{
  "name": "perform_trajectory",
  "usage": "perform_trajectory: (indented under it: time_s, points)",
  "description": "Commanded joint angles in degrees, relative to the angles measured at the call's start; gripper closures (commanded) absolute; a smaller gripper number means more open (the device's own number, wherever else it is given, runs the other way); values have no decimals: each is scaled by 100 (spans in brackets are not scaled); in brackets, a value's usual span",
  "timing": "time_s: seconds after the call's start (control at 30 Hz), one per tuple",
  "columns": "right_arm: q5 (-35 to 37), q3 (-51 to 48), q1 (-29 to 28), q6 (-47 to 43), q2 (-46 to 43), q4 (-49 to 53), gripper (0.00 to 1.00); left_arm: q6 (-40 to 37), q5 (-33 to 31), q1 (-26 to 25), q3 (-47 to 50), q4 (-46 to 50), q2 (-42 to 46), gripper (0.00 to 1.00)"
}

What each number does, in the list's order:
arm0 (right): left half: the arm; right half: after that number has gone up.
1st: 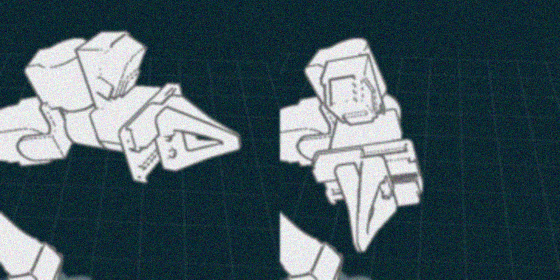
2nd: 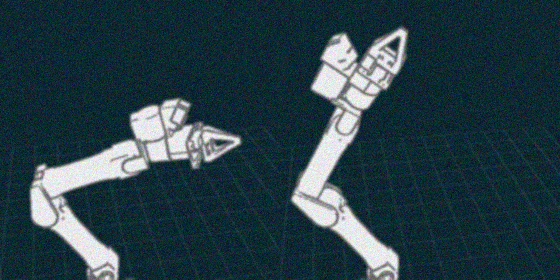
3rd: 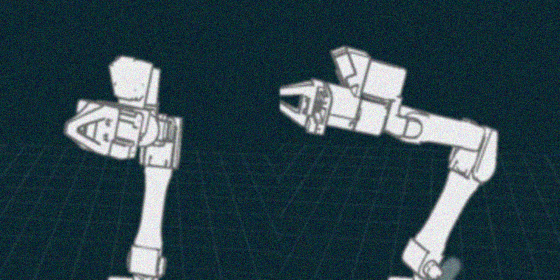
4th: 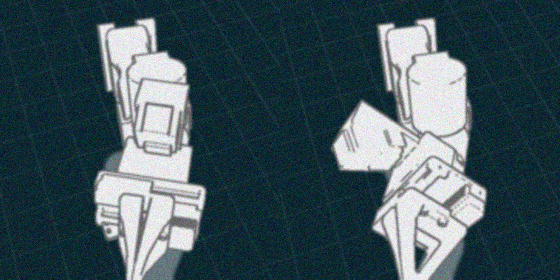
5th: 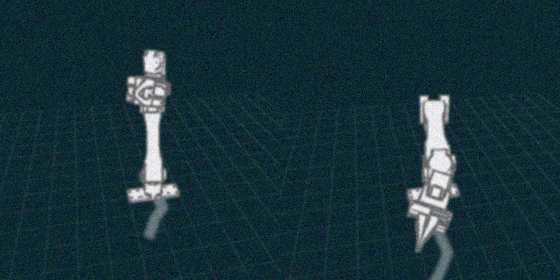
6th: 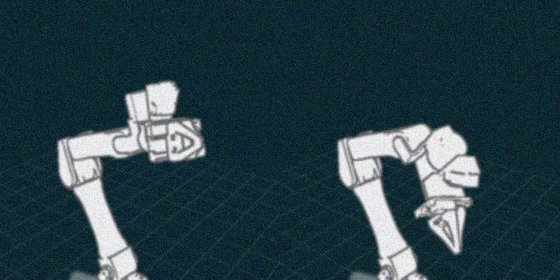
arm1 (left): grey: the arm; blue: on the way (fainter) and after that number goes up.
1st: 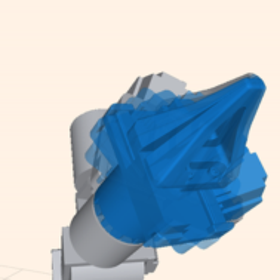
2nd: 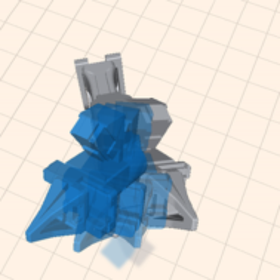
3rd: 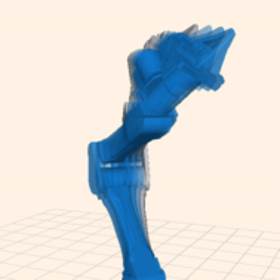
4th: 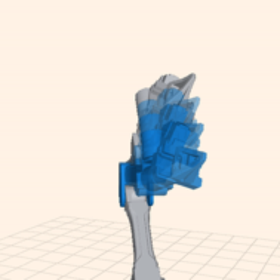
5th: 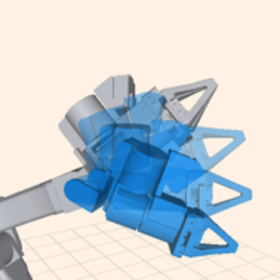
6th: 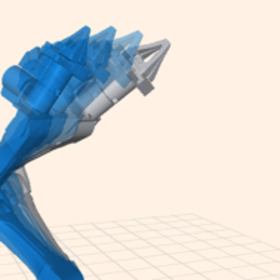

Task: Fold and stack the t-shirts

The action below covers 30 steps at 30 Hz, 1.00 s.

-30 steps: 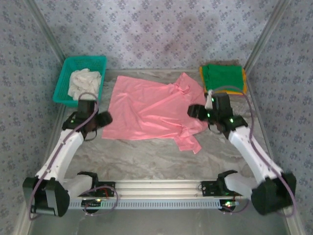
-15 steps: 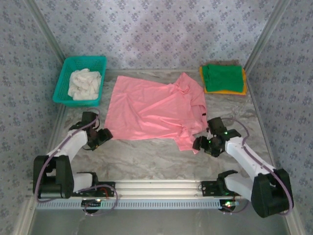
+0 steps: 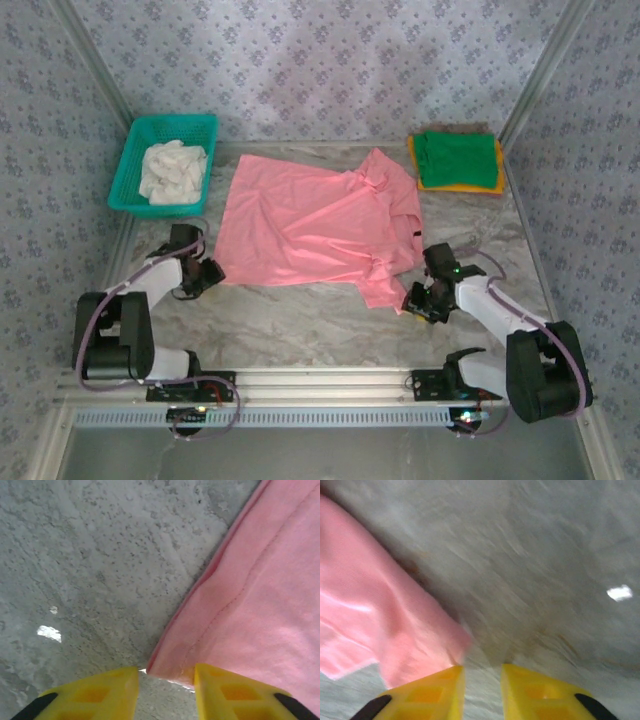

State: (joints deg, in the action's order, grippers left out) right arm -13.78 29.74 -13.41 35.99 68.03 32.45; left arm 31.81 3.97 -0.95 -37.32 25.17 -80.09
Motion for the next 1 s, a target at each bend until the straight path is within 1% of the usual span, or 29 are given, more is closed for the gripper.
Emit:
perform_trajectory:
  time_s: [0.0,0.03,0.07,0.1,0.13,0.2,0.27,0.33,0.4,0.5,0.6,0.77,0.8,0.83,0.97]
  points:
    - [-169,113,46,-38,-34,-1069,79,-127,59,2,-119,-582,-340,75]
    - [-169,103,64,-39,-61,-1093,81,-138,80,18,-142,-623,-394,79]
    - [-169,100,89,-39,-68,-1119,84,-149,91,29,-188,-645,-465,86]
    - [-188,94,122,-39,-64,-1148,86,-162,87,37,-241,-661,-523,89]
    - [-231,94,143,-39,-54,-1183,88,-175,89,39,-283,-679,-571,90]
    - [-287,109,208,-46,-44,-1204,91,-221,83,36,-403,-655,-643,97]
    - [-279,120,268,-59,-60,-1174,95,-250,78,40,-475,-624,-635,100]
    - [-364,118,361,-39,-132,-1128,99,-263,80,40,-529,-526,-544,100]
    - [-500,238,497,110,-326,-791,100,-226,52,47,-509,-418,-316,100]
    - [-492,659,639,342,-882,39,100,-155,75,56,-484,-289,57,100]
    - [-342,1213,798,434,-1485,959,100,-145,151,57,-537,-94,237,100]
    - [-205,1919,884,743,-2196,2292,100,-97,315,53,-509,325,747,100]
    - [-85,1965,883,866,-2355,2497,100,-83,343,54,-485,452,885,100]
    - [-8,1934,862,1177,-2550,2618,100,-79,391,58,-466,569,1000,100]
    - [54,1407,719,1840,-3312,3355,100,-83,517,54,-298,900,1316,100]
